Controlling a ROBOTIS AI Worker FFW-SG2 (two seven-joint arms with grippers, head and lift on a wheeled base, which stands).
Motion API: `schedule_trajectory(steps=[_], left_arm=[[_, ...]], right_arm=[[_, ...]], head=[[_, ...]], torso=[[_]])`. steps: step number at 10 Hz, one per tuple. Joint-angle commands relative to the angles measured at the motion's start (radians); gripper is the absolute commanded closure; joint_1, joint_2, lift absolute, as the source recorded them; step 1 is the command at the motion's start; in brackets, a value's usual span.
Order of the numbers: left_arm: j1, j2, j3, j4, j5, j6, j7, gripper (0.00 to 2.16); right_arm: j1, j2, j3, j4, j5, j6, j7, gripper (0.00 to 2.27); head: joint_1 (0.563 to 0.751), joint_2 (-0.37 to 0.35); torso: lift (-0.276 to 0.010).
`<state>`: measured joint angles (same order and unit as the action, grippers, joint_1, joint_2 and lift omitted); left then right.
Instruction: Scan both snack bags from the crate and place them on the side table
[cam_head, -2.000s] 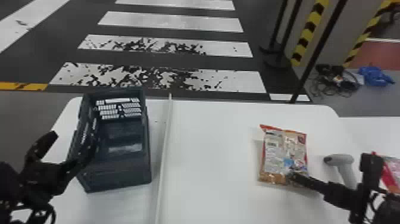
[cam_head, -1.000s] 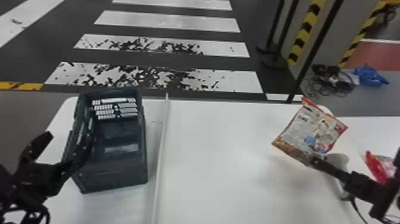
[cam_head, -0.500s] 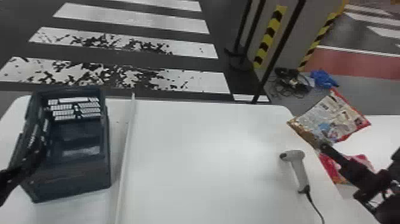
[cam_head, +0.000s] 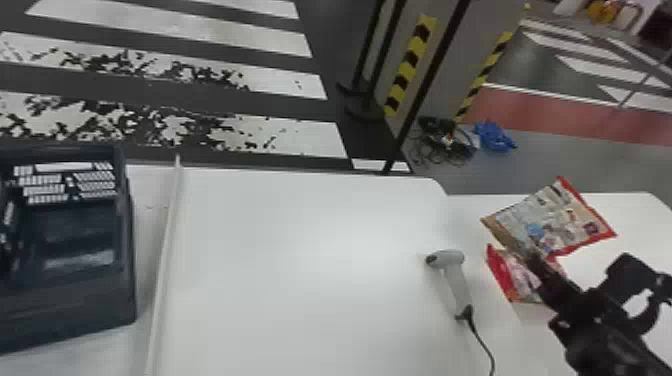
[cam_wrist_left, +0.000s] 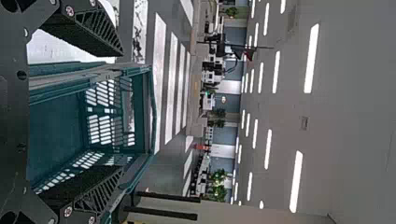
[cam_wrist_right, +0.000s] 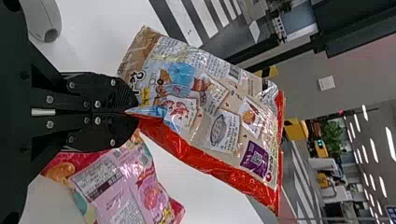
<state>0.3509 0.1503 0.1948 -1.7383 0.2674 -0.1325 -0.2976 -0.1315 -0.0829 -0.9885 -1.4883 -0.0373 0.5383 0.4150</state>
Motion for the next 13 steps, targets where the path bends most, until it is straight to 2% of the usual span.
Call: schedule_trajectory(steps=[1,4,6,7,8,9,10,13], left_arm=[[-0.001,-0.001,0.000,0.002,0.000,0.000,0.000,0.14],[-0.001,-0.003,-0.002,0.005,-0.002,0.000,0.000,0.14],[-0.003,-0.001,-0.005,0.008,-0.002,0.000,0.000,0.14],[-0.003,-0.001,-0.005,0.008,-0.002,0.000,0.000,0.14],[-0.003,-0.001,-0.005,0.010,0.000,0.000,0.000,0.14],[-0.003,0.000,-0.006,0.010,0.000,0.000,0.000,0.14],[-0.003,0.000,-0.008,0.010,0.000,0.000,0.000,0.14],[0.000,-0.001,-0.006,0.003,0.000,0.000,0.000,0.14]], right_arm=[[-0.013,-0.034,-0.001,0.102,-0.003,-0.085,-0.047,2.24],[-0.042,-0.107,-0.012,0.301,-0.012,-0.198,-0.145,2.24],[-0.054,-0.144,-0.013,0.401,-0.027,-0.278,-0.222,2.14],[-0.059,-0.159,-0.013,0.438,-0.027,-0.278,-0.225,1.96],[-0.059,-0.166,-0.013,0.454,-0.026,-0.284,-0.225,1.30],[-0.059,-0.170,-0.009,0.462,-0.021,-0.284,-0.225,0.18],[-0.059,-0.170,-0.009,0.462,-0.015,-0.290,-0.234,0.00],[-0.046,-0.156,-0.013,0.445,-0.018,-0.383,-0.243,0.04]], head=[[0.695,-0.350],[0.695,-0.350],[0.695,-0.350],[0.695,-0.350],[0.695,-0.350],[0.695,-0.350],[0.695,-0.350],[0.695,-0.350]], torso=[[-0.098],[-0.098],[-0.098],[-0.098],[-0.098],[-0.098],[-0.098],[-0.098]])
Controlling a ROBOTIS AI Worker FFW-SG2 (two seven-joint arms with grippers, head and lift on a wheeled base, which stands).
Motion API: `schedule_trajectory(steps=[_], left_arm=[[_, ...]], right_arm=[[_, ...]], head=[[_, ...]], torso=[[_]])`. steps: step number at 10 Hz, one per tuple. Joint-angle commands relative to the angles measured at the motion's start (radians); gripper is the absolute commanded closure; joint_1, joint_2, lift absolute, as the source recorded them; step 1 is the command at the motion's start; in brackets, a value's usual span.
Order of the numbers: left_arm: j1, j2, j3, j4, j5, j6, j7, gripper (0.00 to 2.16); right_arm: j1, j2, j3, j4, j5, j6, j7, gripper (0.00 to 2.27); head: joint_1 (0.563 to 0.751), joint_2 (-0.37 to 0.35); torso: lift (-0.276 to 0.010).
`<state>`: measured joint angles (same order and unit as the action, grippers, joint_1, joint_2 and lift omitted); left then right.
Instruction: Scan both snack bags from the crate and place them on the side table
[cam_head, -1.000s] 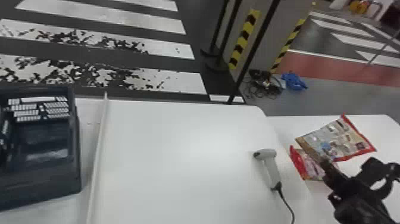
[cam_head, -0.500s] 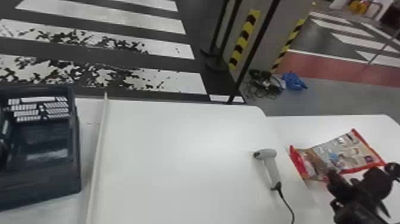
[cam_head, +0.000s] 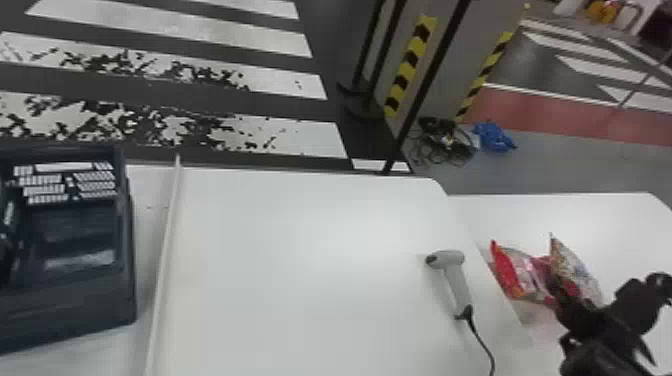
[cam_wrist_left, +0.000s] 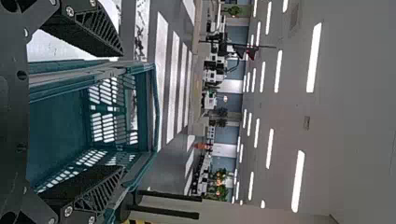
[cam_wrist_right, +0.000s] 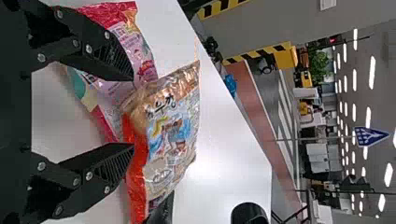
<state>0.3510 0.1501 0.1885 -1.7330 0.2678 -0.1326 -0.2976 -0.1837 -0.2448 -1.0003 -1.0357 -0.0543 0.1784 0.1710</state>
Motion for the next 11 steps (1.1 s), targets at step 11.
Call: schedule_trajectory(steps=[11], left_arm=[[0.010,-0.006,-0.009,-0.045,-0.009,0.025,0.003,0.14]], right_arm=[[0.449,0.246,0.539,-0.739,0.036,-0.354,-0.081,0.05]], head=[[0.695,-0.271]], torso=[[-0.098]])
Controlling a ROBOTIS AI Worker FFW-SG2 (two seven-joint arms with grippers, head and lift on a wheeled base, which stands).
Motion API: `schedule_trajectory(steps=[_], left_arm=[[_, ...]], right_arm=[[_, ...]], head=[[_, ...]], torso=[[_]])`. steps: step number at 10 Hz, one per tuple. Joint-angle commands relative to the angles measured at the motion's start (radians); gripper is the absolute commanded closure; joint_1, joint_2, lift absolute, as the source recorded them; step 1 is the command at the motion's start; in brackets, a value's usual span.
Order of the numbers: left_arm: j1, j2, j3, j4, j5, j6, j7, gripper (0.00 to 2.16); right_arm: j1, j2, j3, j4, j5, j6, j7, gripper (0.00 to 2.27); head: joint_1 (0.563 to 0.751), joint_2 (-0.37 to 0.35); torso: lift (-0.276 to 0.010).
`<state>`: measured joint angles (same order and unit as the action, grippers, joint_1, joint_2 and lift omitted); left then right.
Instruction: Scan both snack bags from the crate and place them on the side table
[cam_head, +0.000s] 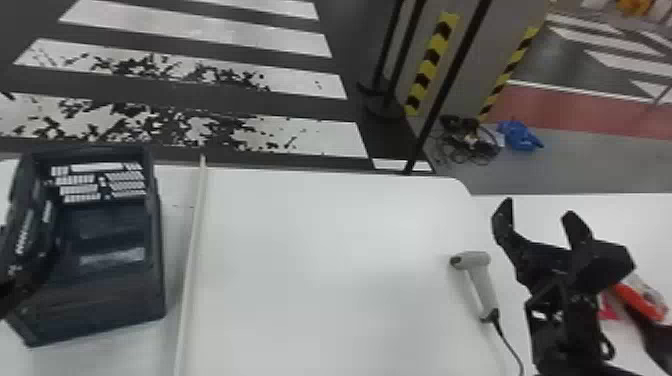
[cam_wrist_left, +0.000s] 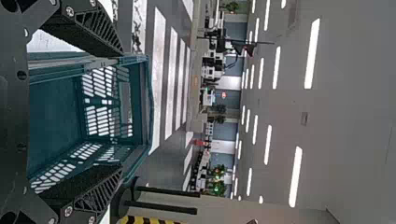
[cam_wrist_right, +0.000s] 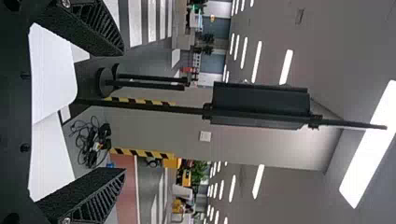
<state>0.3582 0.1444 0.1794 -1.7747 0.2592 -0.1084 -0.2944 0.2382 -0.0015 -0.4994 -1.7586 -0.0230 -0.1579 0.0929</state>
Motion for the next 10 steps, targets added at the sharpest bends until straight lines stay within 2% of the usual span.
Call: schedule_trajectory(steps=[1,3,6,10], left_arm=[[0.001,0.000,-0.001,-0.003,0.000,0.003,0.001,0.14],[-0.004,-0.002,-0.015,-0.003,-0.006,0.007,0.005,0.14],[-0.008,-0.008,-0.052,-0.012,-0.015,0.019,0.017,0.14],[-0.018,-0.034,-0.147,-0.052,-0.061,0.083,0.069,0.14]], right_arm=[[0.058,0.002,0.085,-0.022,0.040,-0.085,-0.024,0.05],[0.102,0.002,0.164,-0.022,0.090,-0.159,-0.038,0.05],[0.144,0.002,0.262,-0.013,0.112,-0.165,-0.058,0.06],[0.190,0.002,0.343,-0.009,0.132,-0.131,-0.094,0.06]], head=[[0.695,-0.233],[0.695,-0.166],[0.695,-0.105],[0.695,-0.084]], torso=[[-0.098],[-0.098],[-0.098],[-0.098]])
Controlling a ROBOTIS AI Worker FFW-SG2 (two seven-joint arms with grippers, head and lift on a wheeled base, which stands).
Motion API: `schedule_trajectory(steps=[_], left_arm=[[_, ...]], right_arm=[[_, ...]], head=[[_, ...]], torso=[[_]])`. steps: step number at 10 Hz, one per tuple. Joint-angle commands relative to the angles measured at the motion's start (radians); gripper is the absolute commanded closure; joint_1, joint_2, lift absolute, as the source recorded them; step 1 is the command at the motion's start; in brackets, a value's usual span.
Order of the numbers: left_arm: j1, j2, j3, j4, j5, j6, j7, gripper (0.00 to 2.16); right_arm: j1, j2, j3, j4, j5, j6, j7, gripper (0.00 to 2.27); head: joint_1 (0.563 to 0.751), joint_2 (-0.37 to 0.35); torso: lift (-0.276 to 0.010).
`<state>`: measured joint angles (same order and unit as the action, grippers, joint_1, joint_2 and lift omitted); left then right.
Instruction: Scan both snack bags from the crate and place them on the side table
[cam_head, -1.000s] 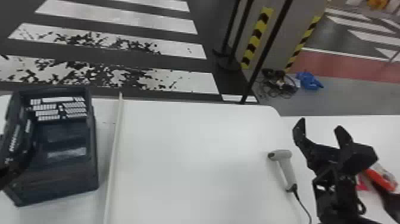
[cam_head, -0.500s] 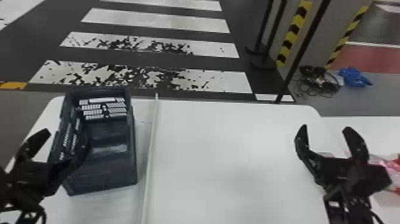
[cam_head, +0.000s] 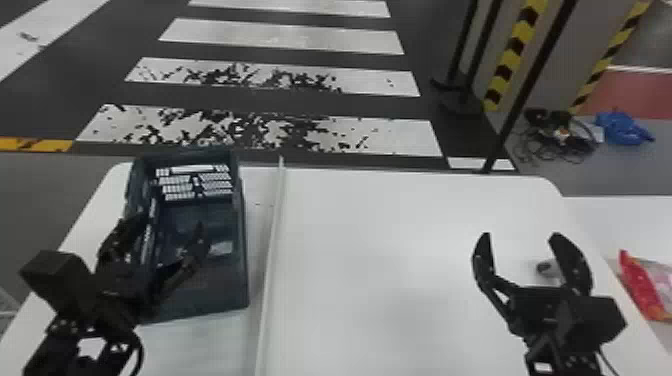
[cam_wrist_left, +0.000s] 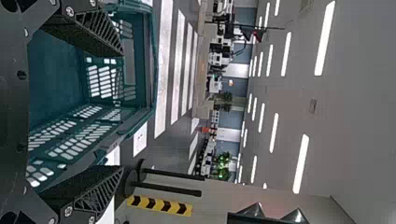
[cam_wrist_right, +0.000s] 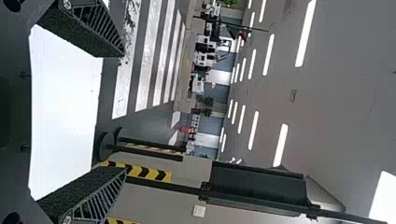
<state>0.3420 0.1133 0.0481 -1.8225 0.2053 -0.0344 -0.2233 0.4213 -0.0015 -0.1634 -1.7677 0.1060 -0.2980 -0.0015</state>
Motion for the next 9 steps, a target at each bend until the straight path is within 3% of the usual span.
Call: schedule_trajectory(steps=[1,2,5,9], left_arm=[[0.000,-0.006,-0.048,-0.012,-0.023,0.025,0.019,0.14],[0.005,-0.015,-0.076,-0.030,-0.047,0.037,0.033,0.14],[0.035,-0.017,-0.152,-0.069,-0.099,0.052,0.068,0.14],[0.063,-0.018,-0.191,-0.101,-0.135,0.064,0.088,0.14]], right_arm=[[0.017,0.002,0.019,-0.001,0.004,0.021,-0.005,0.06],[0.031,0.002,0.030,-0.007,0.009,0.027,-0.012,0.06],[0.051,0.002,0.073,-0.012,0.008,0.037,-0.051,0.06],[0.068,0.002,0.088,-0.015,-0.003,0.018,-0.055,0.06]], head=[[0.695,-0.091],[0.695,-0.102],[0.695,-0.141],[0.695,-0.169]], torso=[[-0.098],[-0.098],[-0.098],[-0.098]])
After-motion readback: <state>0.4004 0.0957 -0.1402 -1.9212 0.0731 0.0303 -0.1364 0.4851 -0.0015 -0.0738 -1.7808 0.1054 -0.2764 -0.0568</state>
